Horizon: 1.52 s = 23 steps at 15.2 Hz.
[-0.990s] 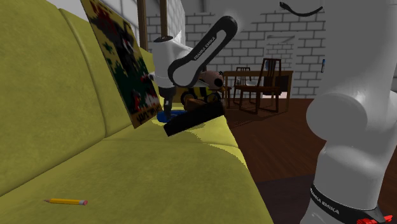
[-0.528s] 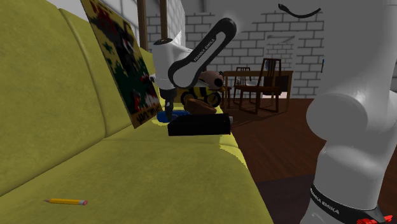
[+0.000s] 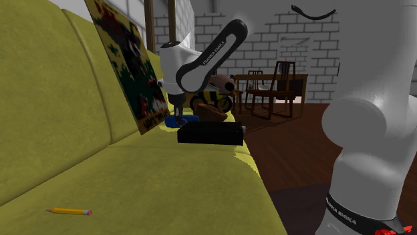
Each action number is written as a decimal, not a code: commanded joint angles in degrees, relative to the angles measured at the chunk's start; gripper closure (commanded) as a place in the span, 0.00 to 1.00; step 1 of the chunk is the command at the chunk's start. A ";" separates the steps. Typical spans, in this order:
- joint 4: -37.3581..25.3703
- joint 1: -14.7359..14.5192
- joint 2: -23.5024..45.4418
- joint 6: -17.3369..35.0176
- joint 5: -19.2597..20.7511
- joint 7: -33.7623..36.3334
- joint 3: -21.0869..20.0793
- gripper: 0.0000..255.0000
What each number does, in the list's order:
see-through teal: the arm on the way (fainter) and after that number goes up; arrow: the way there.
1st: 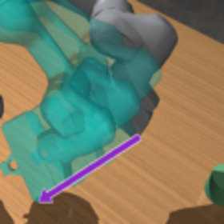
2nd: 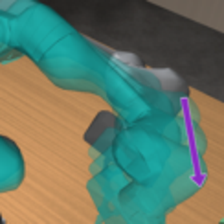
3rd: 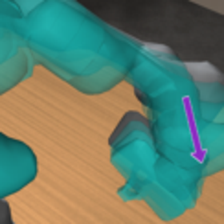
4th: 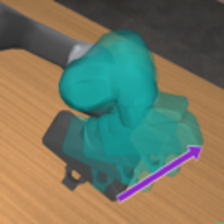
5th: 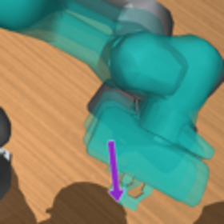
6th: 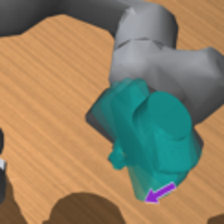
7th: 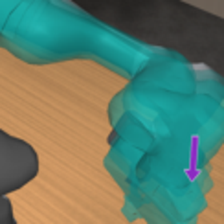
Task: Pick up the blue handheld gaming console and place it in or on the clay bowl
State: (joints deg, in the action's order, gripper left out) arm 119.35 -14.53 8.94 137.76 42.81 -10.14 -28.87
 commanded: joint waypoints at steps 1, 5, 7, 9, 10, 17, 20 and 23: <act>0.01 0.02 0.03 -0.01 0.01 0.00 0.03 1.00; 0.50 0.55 -2.03 -0.59 -2.23 -2.04 -0.28 1.00; 0.02 0.69 -2.91 -1.48 -3.59 -3.36 -0.51 1.00; -0.52 0.79 -3.75 -2.40 -4.91 -4.65 -0.69 1.00; -0.82 0.84 -4.15 -2.87 -5.54 -5.27 -0.78 1.00; -3.27 1.01 -6.64 -6.42 -9.52 -9.35 -1.16 1.00; -4.54 1.04 -7.52 -8.07 -10.97 -10.93 -1.25 1.00; -5.94 1.03 -8.29 -9.78 -12.28 -12.41 -1.31 1.00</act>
State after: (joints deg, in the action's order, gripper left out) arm 113.61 -13.55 1.18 128.45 31.12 -21.93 -30.20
